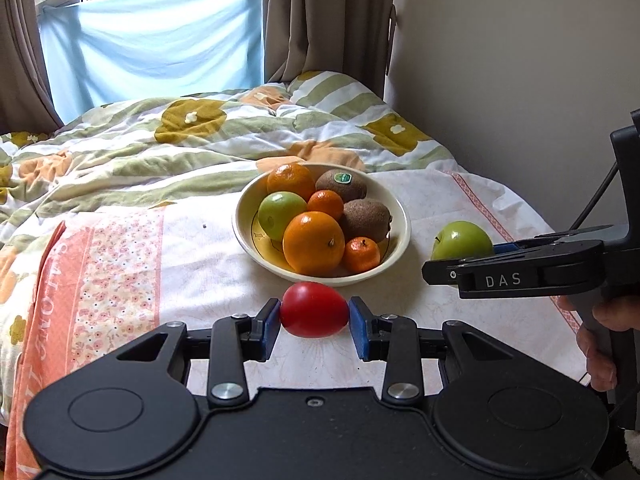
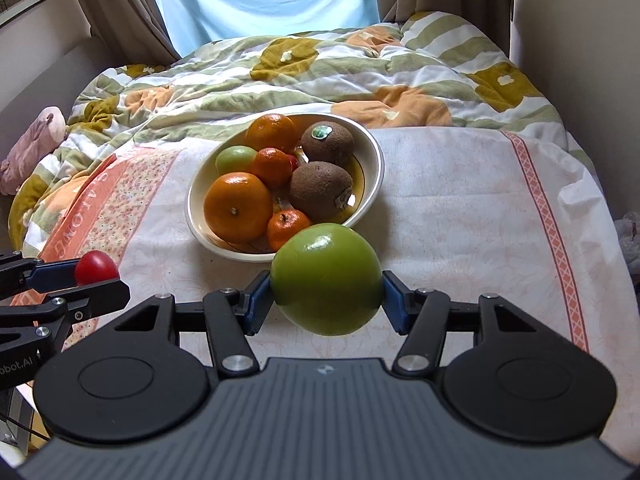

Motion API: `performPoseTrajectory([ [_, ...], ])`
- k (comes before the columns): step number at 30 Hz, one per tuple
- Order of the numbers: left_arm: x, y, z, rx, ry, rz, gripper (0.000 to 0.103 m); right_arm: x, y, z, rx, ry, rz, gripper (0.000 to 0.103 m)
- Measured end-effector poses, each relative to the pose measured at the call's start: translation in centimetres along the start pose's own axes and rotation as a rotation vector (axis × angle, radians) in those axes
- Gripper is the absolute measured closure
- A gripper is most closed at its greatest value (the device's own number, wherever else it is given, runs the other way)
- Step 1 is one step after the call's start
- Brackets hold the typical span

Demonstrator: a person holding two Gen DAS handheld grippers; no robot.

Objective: Organize fruits
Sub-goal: 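Carry the tomato with the left tool while the right tool carries the apple to the bowl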

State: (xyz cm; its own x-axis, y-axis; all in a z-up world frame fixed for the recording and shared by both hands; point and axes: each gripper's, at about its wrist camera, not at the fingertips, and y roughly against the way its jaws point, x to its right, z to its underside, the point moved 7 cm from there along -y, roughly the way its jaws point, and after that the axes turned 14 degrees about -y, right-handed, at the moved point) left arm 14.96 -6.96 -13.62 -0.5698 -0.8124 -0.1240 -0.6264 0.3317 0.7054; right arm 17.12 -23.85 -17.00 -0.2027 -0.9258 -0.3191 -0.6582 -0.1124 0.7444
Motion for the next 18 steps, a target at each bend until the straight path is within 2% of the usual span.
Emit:
performPoseTrajectory([
  [5,-0.9,2.0,-2.3,0.037,-0.013,-0.019,0.063,-0.7,2.4,-1.6,0.026,-0.017,-0.018,0.031],
  [9,-1.8,2.2,-4.4,0.063,-0.026,-0.041,0.063,-1.0,3.4,-3.0,0.049,-0.008,-0.031,0.031],
  [18,-3.2,-0.7,-8.7,0.073,-0.020,-0.048,0.063,-1.0,1.1,-6.4,0.035,0.025,-0.049,0.031],
])
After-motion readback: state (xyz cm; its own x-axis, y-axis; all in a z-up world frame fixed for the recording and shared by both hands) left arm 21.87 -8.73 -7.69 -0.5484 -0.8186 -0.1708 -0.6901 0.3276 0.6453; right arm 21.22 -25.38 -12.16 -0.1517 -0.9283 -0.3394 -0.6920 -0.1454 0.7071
